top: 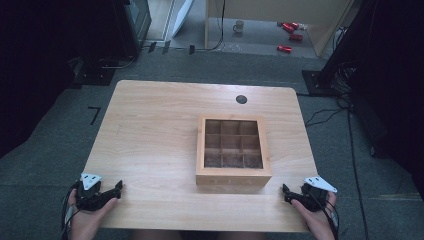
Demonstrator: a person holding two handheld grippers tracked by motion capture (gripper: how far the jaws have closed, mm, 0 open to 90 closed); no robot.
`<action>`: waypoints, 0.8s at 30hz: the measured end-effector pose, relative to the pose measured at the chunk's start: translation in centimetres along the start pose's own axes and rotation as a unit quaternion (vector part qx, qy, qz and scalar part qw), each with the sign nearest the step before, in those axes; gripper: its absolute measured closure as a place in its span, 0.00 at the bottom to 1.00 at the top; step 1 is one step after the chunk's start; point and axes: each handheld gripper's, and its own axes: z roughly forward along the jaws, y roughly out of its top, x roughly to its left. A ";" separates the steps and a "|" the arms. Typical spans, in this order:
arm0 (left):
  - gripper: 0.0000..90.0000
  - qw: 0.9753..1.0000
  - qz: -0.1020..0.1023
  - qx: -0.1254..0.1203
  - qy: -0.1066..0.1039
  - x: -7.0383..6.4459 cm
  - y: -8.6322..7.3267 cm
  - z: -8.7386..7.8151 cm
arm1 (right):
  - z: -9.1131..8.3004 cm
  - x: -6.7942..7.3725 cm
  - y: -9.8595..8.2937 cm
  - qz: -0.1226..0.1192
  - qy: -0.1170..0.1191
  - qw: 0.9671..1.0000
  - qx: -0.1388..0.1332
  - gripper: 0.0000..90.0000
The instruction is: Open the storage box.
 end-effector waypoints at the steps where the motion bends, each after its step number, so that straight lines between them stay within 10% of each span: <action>1: 0.22 1.000 0.002 -0.004 0.004 -0.2 0.1 -0.1 | 0.0 0.0 0.0 0.000 0.000 1.000 0.000 0.10; 11: 0.23 0.998 0.006 -0.028 -0.048 -4.3 1.7 -0.9 | 0.0 0.1 0.0 -0.002 0.002 1.000 0.000 0.10; 24: 0.24 0.990 0.069 -0.027 -0.117 -11.9 3.1 -0.4 | 0.0 0.2 0.0 -0.003 0.004 1.000 0.000 0.10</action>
